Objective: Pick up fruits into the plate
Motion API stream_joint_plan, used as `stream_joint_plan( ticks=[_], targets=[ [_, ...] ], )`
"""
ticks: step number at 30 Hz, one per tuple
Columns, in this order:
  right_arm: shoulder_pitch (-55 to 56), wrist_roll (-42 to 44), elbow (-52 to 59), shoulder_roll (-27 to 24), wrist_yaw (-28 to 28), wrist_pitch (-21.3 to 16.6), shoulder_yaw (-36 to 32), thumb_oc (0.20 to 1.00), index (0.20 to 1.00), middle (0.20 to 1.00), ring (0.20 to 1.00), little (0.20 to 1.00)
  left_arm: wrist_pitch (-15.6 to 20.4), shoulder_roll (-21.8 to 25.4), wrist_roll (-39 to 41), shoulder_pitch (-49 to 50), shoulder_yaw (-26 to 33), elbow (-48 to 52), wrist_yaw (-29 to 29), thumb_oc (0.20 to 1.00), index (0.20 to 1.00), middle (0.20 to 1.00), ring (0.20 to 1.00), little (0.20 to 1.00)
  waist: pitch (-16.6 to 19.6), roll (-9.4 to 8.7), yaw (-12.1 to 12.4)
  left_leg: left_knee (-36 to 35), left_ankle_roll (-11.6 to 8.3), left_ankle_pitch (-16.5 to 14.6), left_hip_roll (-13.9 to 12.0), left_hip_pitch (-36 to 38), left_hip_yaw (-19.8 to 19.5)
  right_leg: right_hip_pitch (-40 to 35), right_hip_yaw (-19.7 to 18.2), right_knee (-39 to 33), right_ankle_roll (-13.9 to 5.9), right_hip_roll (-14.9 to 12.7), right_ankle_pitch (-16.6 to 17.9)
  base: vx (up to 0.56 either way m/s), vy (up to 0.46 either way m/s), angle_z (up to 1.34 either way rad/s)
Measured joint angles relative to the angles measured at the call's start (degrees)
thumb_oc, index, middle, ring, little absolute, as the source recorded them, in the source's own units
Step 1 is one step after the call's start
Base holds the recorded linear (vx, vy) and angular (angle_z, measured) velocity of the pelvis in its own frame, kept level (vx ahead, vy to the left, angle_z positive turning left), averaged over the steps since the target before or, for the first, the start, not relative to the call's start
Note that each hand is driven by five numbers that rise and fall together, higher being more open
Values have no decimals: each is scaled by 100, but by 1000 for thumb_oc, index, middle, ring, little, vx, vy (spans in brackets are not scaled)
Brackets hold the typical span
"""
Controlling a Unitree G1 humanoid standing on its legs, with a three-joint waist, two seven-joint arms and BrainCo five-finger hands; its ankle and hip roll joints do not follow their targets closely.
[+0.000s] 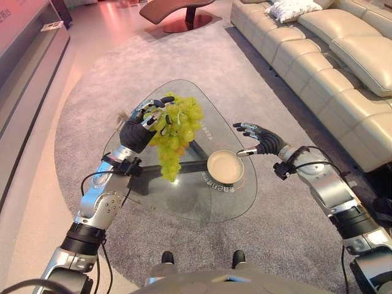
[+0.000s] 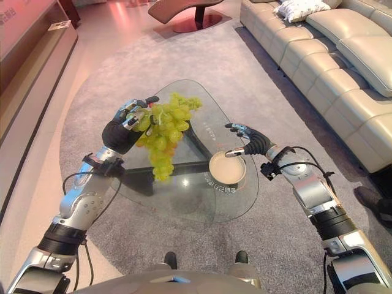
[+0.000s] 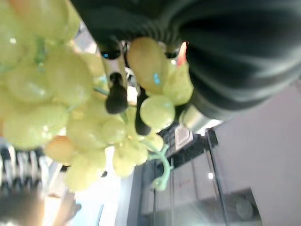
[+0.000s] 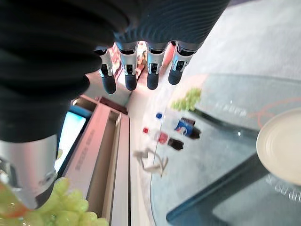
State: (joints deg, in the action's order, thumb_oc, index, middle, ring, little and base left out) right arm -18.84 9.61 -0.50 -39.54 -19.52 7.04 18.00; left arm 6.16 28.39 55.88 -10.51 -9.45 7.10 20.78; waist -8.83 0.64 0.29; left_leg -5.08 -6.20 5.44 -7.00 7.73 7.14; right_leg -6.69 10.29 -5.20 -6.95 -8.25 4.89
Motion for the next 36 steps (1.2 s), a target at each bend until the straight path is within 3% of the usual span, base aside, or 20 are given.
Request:
stream_joint_plan(
  ticks=[4,14,24,36],
  targets=[
    [-134,121,57,99,-6,195,114,1000,1000,1000,1000,1000,-10,0,165,-2,-120,173,203,200,200,200,200,200,21,-6,-4,0,0,0,-1,9,-13,-19,13,0,0,0,0,0,0,0],
    [-462,512,78,557,76,275,348,1000,1000,1000,1000,1000,-107,-100,378,-15,-415,316,495,200,200,200,200,200,99,-22,-22,0,2,-1,-1,60,-6,-59,5,0,0,-4,-1,0,0,0],
    [-462,1373,164,969,200,747,674,1000,1000,1000,1000,1000,-109,-334,543,-19,-610,399,726,200,200,200,200,200,202,-24,-20,-1,5,-3,-2,63,5,-55,-5,-1,0,-9,-2,0,0,0],
    [-463,2531,125,1415,-3,1771,1270,1000,1000,1000,1000,1000,-97,-481,546,-273,-932,405,778,200,200,200,200,200,296,-37,20,-1,5,-3,-2,63,10,-54,-7,-1,0,-8,-2,0,0,0]
  ],
)
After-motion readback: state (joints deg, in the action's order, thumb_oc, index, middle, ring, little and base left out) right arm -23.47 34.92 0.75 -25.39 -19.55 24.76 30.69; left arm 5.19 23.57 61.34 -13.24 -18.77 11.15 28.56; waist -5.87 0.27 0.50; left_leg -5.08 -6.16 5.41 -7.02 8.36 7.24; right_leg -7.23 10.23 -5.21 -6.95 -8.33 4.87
